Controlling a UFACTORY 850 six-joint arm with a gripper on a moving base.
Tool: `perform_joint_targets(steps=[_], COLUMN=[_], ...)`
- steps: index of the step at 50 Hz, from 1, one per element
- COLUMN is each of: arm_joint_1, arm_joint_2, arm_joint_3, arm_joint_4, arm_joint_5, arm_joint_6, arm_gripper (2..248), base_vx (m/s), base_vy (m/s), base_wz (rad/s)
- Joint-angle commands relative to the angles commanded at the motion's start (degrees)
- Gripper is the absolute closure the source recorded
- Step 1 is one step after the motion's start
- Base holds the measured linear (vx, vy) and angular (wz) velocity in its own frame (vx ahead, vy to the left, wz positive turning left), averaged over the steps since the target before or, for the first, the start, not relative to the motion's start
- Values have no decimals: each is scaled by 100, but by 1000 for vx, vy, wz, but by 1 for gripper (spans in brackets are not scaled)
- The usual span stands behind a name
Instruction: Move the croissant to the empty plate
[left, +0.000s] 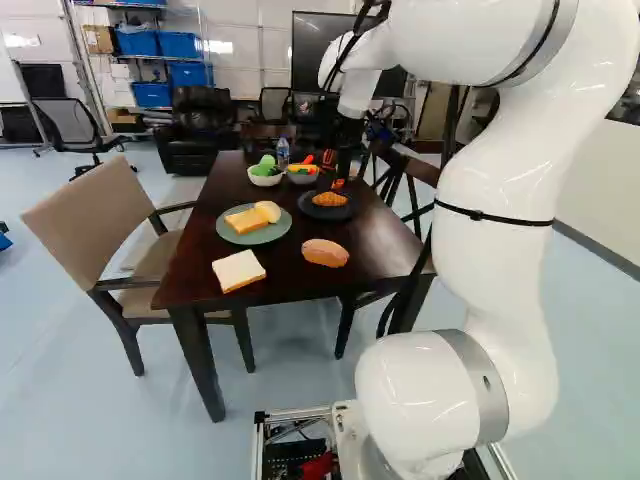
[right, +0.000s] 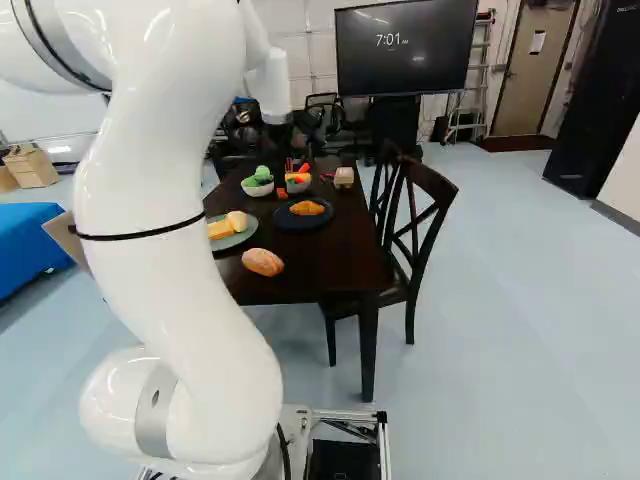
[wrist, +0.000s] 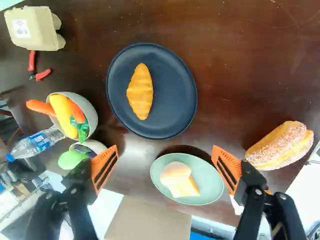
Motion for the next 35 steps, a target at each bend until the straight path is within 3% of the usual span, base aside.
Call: perform_joint_targets(steps=[35], arm_joint_1=[0], arm_joint_2=[0], arm_joint_3=[0], arm_joint_4=[0], arm_joint_5=[0], arm_joint_6=[0], arm_gripper=[3], base_vx=[-3], base_vy=[0], base_wz=[0])
